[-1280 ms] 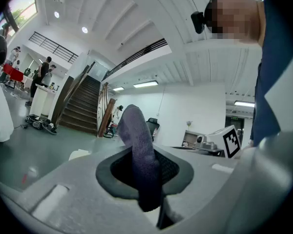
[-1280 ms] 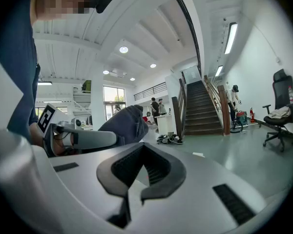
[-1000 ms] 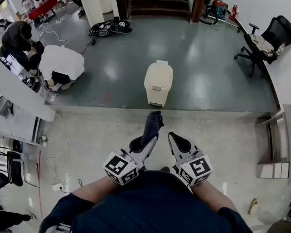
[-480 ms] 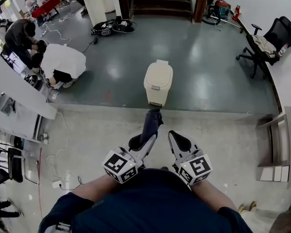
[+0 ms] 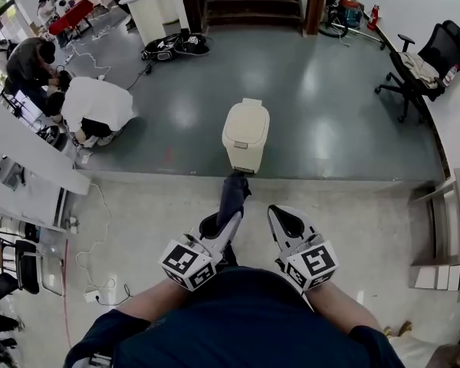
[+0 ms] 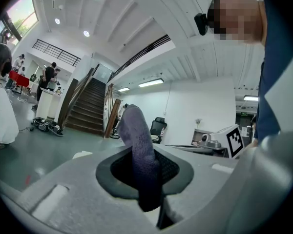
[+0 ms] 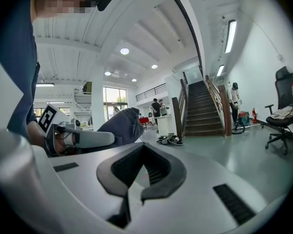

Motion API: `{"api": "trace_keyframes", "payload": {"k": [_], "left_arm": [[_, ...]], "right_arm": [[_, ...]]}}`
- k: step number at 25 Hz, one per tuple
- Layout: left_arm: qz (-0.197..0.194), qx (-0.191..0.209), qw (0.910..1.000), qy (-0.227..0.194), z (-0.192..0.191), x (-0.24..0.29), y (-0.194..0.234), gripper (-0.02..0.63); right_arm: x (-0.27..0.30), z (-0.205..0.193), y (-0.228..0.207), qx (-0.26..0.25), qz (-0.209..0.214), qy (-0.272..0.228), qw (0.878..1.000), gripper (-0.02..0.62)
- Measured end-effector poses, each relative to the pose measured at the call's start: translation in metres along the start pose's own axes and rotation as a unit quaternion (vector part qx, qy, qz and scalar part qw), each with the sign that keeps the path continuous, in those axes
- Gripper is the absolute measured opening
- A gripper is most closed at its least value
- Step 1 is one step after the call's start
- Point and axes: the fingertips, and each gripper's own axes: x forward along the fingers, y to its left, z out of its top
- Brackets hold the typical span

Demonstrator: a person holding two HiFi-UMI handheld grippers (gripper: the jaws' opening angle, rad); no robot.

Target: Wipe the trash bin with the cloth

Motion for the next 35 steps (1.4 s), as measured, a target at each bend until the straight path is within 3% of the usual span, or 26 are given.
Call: {"api": "trace_keyframes", "payload": {"k": [5, 9, 13, 18, 25, 31, 35], "left_arm": [[-0.006, -0.007, 1.0000, 0.000, 0.003, 0.038, 0.059, 0.049], [-0.011, -0.009, 0.9999, 0.009, 0.008, 0.080, 0.137, 0.049], [-0.027, 0.000, 0.9993, 0.024, 0.023, 0.131, 0.213, 0.049], [-0.047, 0.012, 0.9979, 0.043, 0.039, 0.187, 0.279, 0.049], [-0.023, -0.015, 0.9976, 0.063, 0.029, 0.234, 0.317, 0.049], [0.033, -0.032, 0.9958, 0.079, 0.017, 0.268, 0.339, 0.049], [0.057, -0.021, 0.9928, 0.104, 0.002, 0.299, 0.349, 0.049]], "right_arm": [[0.055, -0.005, -0.034, 0.000, -0.016, 0.018, 1.000, 0.005], [0.123, -0.004, -0.065, -0.002, -0.030, 0.038, 0.999, 0.005], [0.193, 0.010, -0.100, 0.005, -0.053, 0.051, 0.997, 0.005], [0.260, 0.030, -0.133, -0.003, -0.070, 0.048, 0.996, 0.005], [0.292, 0.022, -0.180, 0.022, -0.071, 0.064, 0.995, 0.005], [0.307, 0.019, -0.223, 0.032, -0.048, 0.071, 0.996, 0.005], [0.306, 0.022, -0.257, 0.039, -0.039, 0.064, 0.996, 0.005]]}}
